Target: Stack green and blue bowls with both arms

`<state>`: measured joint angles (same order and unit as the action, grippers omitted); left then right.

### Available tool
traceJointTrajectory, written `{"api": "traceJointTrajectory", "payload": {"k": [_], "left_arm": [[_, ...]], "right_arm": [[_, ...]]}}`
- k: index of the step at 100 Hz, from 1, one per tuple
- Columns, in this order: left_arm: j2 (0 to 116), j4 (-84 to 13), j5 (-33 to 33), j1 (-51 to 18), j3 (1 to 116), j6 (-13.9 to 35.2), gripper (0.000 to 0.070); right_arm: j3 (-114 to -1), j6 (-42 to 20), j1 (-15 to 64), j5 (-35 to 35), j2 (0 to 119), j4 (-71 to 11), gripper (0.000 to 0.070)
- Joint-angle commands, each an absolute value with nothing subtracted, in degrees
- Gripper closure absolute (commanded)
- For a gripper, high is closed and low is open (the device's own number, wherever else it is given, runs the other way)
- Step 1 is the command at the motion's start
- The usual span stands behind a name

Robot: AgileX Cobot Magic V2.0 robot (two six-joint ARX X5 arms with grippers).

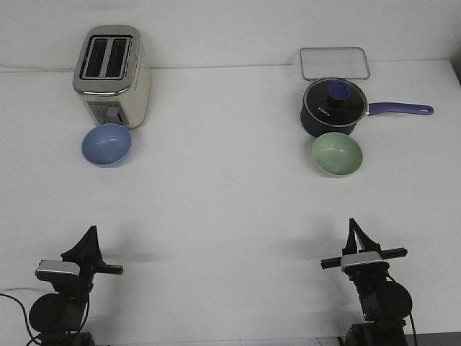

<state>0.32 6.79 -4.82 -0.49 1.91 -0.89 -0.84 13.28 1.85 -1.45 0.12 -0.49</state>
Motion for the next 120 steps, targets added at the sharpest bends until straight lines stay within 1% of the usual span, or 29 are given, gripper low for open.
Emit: {"api": "traceJointTrajectory", "payload": {"k": [1, 63, 88, 94, 105, 116, 120], "left_arm": [[0.3, 7.4, -5.0, -0.4, 0.8, -0.8, 0.0685], [0.3, 7.4, -5.0, -0.4, 0.8, -0.8, 0.0685], [0.3, 7.4, -5.0, -0.4, 0.8, -0.8, 0.0685], [0.3, 7.4, -5.0, -0.4, 0.8, -0.8, 0.0685], [0.3, 7.4, -5.0, -0.4, 0.8, -0.8, 0.0685], [0.3, 7.4, -5.0, -0.4, 0.8, -0.8, 0.0685], [0.3, 7.4, -5.0, -0.4, 0.8, -0.8, 0.0685]], "right_arm": [[-0.7, 13.3, 1.9, -1.5, 0.1, 0.4, 0.07], [-0.7, 13.3, 1.9, -1.5, 0.1, 0.5, 0.07], [-0.7, 12.3, 1.9, -1.6, 0.1, 6.6, 0.07], [-0.7, 9.1, 1.9, -1.5, 0.1, 8.6, 0.07], [-0.7, 2.3, 1.9, -1.3, 0.1, 8.9, 0.07], [-0.8, -11.9, 1.9, -1.0, 0.1, 8.9, 0.07], [-1.0, -15.8, 1.9, -1.1, 0.1, 9.0, 0.07]]}}
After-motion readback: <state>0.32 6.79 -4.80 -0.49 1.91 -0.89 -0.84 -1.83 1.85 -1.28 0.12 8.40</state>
